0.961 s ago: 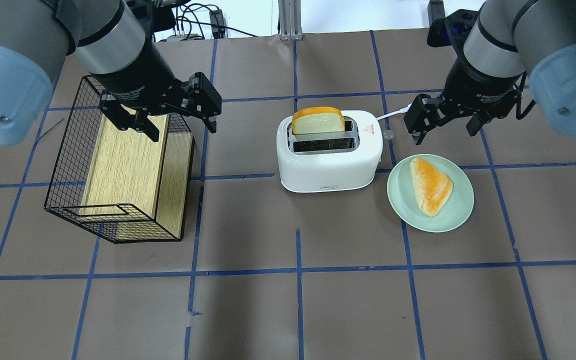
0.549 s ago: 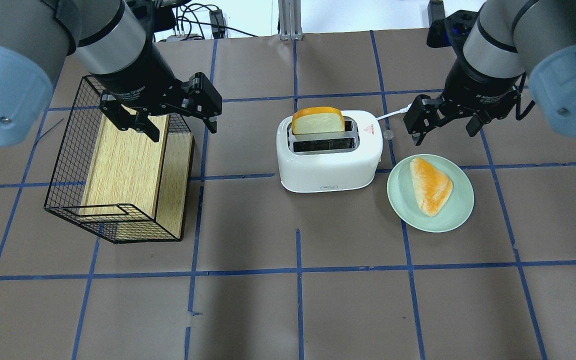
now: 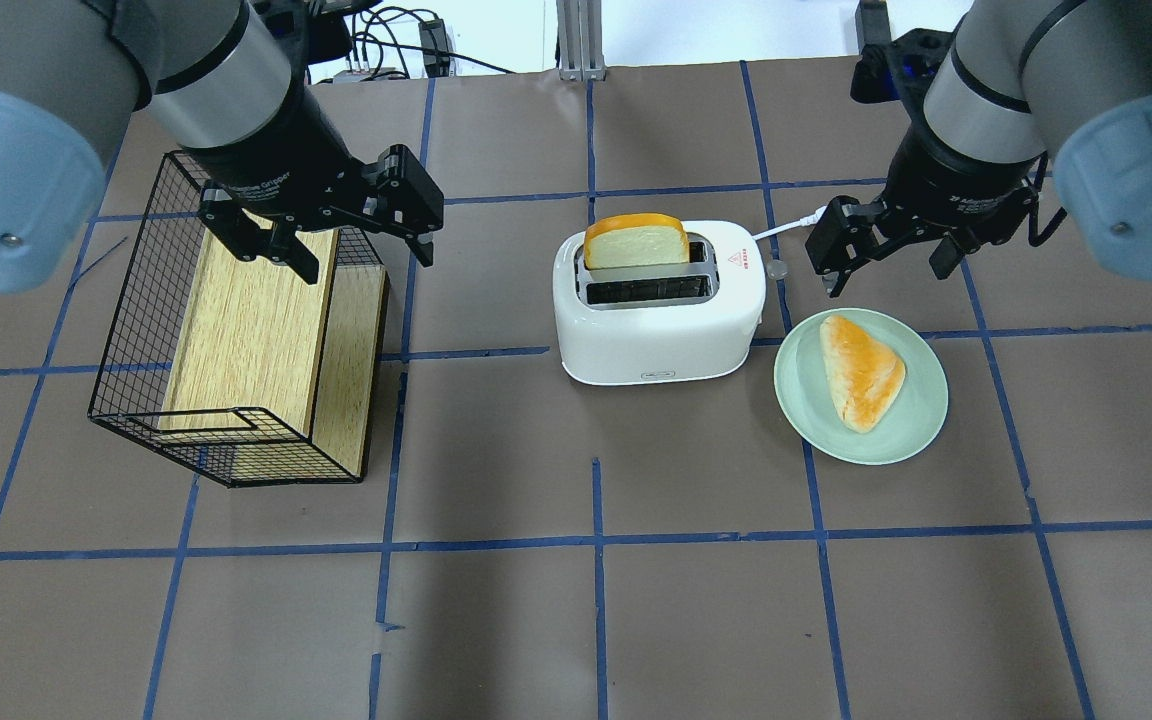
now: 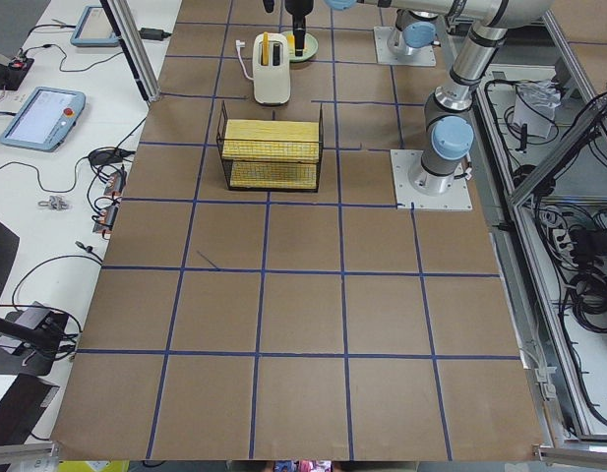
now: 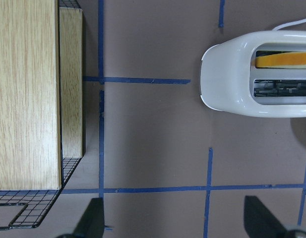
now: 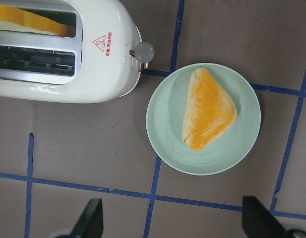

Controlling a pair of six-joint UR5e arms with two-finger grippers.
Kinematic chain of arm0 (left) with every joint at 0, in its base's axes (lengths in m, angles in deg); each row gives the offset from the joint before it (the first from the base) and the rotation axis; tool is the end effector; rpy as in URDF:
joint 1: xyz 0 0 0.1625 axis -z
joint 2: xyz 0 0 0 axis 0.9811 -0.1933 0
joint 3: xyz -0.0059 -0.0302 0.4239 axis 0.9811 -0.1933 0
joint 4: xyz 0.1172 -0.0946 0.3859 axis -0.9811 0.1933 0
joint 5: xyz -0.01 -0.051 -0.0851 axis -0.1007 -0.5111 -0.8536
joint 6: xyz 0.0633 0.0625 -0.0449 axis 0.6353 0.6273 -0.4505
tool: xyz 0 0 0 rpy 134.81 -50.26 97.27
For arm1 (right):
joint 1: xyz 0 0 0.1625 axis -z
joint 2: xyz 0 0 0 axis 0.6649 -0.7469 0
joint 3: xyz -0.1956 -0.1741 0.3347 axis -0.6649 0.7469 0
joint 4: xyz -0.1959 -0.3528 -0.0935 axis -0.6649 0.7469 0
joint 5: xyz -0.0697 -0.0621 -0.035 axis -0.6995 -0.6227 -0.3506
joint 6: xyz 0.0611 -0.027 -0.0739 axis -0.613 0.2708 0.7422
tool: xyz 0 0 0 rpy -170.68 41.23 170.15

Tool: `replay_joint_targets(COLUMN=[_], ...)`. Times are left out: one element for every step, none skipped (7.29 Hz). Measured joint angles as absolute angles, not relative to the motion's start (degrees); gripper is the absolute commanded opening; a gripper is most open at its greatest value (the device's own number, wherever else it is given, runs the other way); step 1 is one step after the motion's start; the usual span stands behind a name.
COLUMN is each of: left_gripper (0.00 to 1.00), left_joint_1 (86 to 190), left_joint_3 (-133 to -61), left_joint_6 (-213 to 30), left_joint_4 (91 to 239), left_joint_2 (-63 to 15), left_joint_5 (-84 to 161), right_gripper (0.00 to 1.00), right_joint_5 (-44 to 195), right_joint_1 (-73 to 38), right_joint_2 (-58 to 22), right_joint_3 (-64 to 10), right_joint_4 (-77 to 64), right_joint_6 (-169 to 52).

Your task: Press toaster with right arm

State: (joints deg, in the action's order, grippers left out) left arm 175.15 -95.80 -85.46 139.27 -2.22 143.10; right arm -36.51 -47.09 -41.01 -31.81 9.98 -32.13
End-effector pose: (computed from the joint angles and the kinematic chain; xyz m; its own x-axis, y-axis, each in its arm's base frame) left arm -0.1968 -0.4608 0.5062 -0.9918 -0.0446 0.1199 -0.0455 0.9990 -0.0044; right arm 0.1251 -0.4690 0.4535 -0.9884 -0.1499 -0.0225 -0.1503 0.9884 0.0199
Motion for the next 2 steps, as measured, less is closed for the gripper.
replay_joint_targets(left_gripper=[1.0,1.0], left_joint_1=[175.1,175.2], left_joint_3=[-95.8,-95.8], left_joint_6=[-85.5,-85.5], left_joint_4=[139.3,139.3], left_joint_2=[-2.2,-2.2], left_joint_5=[143.1,143.1], right_gripper=[1.0,1.0], right_joint_5=[-36.5,-36.5], right_joint_1=[-47.1,-47.1], right_joint_2=[-41.0,-41.1], right_joint_3=[-31.9,-32.0], right_joint_4=[9.9,9.8], right_joint_6=[-32.1,-32.1])
